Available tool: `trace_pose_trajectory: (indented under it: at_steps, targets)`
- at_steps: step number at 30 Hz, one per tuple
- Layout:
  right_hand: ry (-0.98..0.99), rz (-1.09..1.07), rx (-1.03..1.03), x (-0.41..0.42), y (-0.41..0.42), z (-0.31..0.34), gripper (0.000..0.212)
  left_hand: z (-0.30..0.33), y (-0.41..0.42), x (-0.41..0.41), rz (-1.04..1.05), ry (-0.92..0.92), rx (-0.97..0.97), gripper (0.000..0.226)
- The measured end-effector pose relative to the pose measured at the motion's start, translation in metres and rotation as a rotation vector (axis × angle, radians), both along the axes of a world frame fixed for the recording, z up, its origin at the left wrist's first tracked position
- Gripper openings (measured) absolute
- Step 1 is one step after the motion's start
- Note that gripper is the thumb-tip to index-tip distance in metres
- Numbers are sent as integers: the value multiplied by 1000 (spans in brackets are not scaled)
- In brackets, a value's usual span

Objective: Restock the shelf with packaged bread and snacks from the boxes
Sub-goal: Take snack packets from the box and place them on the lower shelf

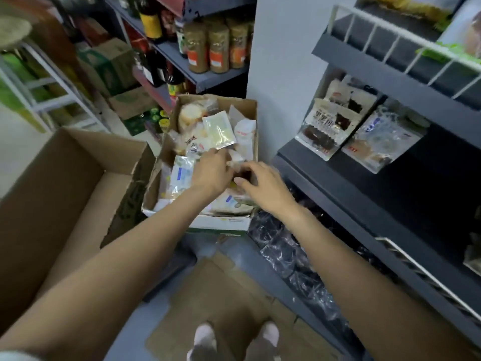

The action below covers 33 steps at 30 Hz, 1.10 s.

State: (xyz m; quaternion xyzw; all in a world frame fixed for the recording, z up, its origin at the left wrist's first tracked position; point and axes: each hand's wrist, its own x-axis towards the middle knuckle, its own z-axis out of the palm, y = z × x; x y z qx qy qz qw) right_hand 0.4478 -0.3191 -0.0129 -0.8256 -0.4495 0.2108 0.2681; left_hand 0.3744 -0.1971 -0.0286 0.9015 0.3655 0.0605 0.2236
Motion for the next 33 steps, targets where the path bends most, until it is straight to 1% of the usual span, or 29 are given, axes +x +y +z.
trace_pose_trajectory:
  at_steps: [3, 5, 6, 7, 8, 10, 11, 12, 14, 16, 18, 21, 23, 25, 26, 28, 31, 33]
  targets:
    - [17, 102, -261, -20, 21, -19, 77, -21, 25, -34, 133, 153, -50, 46]
    - [46, 171, -434, -23, 29, -28, 91, -33, 40, -49, 224, 208, -117, 56]
    - [54, 207, -518, -23, 31, -31, 95, -38, 47, -54, 260, 212, -170, 59]
    - [42, 238, -577, -23, 33, -34, 95, -43, 54, -57, 284, 192, -239, 59]
    - [20, 242, -592, -22, 36, -34, 89, -46, 59, -59, 304, 142, -319, 57]
    - [-65, 147, -479, -19, 43, -31, 67, -51, 67, -61, 365, -3, -458, 51]
    - [-114, 65, -404, -17, 45, -28, 58, -51, 69, -63, 402, -65, -487, 48]
    - [-136, -26, -336, -16, 46, -24, 50, -53, 72, -64, 421, -108, -482, 44]
    - [-135, -215, -188, -11, 46, -17, 35, -55, 76, -64, 392, -155, -418, 31]
    - [-70, -407, -26, -3, 45, -12, 21, -50, 75, -62, 324, -234, -367, 20]
    - [3, -560, 99, 5, 42, -5, 19, -39, 70, -56, 265, -354, -321, 16]
    - [-46, -659, 211, 17, 31, 6, 18, -19, 57, -40, 192, -474, -236, 20]
    - [-167, -683, 215, 25, 21, 15, 19, -10, 50, -22, 150, -490, -224, 22]
    - [-282, -731, 188, 37, 6, 24, 24, -1, 40, -1, 106, -492, -205, 29]
    - [-306, -758, 181, 44, -2, 29, 26, 3, 34, 9, 90, -491, -190, 33]
    - [-334, -811, 156, 61, -24, 37, 29, 12, 21, 31, 69, -501, -195, 28]
    - [-370, -882, 72, 90, -59, 46, 31, 30, -3, 64, 22, -527, -212, 33]
    - [-401, -905, -4, 108, -79, 51, 31, 38, -23, 85, -15, -527, -250, 30]
